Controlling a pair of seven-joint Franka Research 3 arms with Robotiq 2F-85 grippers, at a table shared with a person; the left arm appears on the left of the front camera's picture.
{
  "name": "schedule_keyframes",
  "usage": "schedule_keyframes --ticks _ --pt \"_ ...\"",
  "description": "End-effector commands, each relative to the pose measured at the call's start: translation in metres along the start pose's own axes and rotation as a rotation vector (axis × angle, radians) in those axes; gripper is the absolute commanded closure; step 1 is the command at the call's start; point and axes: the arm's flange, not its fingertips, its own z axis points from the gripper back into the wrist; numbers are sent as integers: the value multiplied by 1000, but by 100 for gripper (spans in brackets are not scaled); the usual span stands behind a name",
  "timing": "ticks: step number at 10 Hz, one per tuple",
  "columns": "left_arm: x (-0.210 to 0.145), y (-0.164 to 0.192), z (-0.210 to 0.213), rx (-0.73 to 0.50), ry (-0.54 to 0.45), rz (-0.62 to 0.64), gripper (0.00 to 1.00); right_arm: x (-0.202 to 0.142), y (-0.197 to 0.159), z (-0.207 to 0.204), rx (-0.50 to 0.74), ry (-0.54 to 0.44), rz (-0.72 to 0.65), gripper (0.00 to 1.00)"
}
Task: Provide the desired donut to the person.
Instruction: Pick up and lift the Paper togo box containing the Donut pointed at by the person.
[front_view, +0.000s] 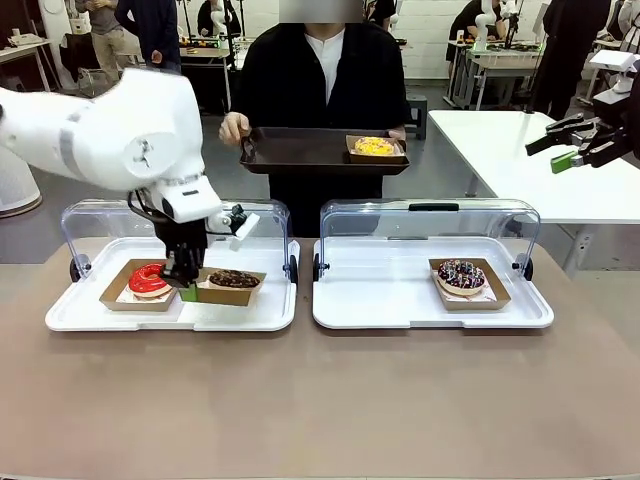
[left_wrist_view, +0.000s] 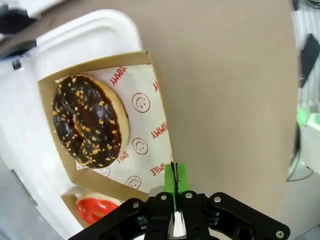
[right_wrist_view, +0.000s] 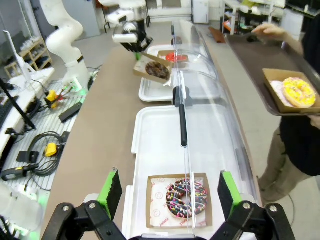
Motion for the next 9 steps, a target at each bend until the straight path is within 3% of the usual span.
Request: schedule_keyframes --ticks 1,5,9 --pt "-3 -38 32 21 1 -4 100 0 0 -1 -5 0 0 0" --pt "-1 -65 117 97 48 79 100 0 0 -1 -5 0 0 0" --pt "-23 -31 170 154 34 176 100 0 0 -1 -5 0 0 0"
